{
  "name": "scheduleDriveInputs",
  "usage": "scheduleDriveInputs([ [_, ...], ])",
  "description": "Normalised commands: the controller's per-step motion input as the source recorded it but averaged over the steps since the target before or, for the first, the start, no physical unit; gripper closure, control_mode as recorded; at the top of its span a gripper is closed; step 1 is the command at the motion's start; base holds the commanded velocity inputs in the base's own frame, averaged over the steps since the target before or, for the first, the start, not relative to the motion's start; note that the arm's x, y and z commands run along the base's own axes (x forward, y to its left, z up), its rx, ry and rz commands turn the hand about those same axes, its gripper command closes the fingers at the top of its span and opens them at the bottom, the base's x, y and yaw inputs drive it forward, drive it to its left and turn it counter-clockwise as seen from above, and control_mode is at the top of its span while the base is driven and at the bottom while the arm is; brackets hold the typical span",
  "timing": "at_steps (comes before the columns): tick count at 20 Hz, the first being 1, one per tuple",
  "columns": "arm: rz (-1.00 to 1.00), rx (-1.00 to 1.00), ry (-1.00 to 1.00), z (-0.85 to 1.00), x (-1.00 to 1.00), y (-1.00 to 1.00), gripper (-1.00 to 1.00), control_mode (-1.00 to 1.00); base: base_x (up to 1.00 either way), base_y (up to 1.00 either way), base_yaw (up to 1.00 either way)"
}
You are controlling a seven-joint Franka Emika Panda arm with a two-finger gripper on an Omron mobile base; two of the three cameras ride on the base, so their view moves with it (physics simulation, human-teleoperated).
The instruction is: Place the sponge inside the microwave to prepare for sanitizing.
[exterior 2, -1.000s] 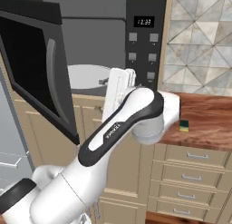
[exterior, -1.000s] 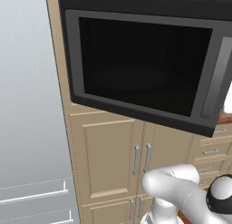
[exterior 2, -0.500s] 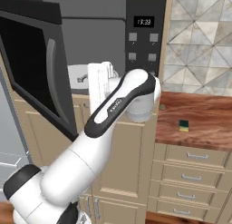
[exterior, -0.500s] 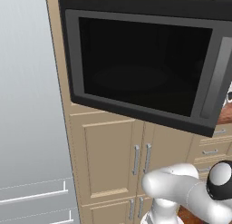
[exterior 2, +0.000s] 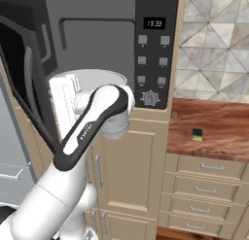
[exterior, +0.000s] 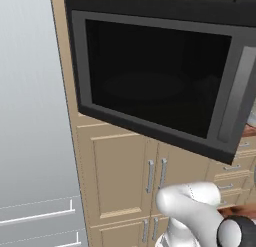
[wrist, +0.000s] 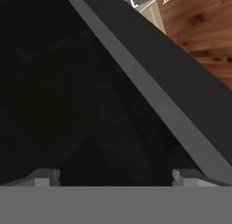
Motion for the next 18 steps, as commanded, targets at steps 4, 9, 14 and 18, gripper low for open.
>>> scheduleDriveInputs([
  [4,-0.06,0.04,0.0,-0.08,-1.0,0.93,-1.0,-1.0,0.0,0.0,0.0],
  [9,-0.16,0.01,0.0,-0.05,-0.99,1.0,-1.0,-1.0,0.0,0.0,0.0],
  [14,-0.24,0.0,0.0,-0.1,-0.79,1.0,-1.0,-1.0,0.0,0.0,0.0],
  [18,-0.34,0.0,0.0,-0.42,-0.38,1.0,-1.0,-1.0,0.0,0.0,0.0],
])
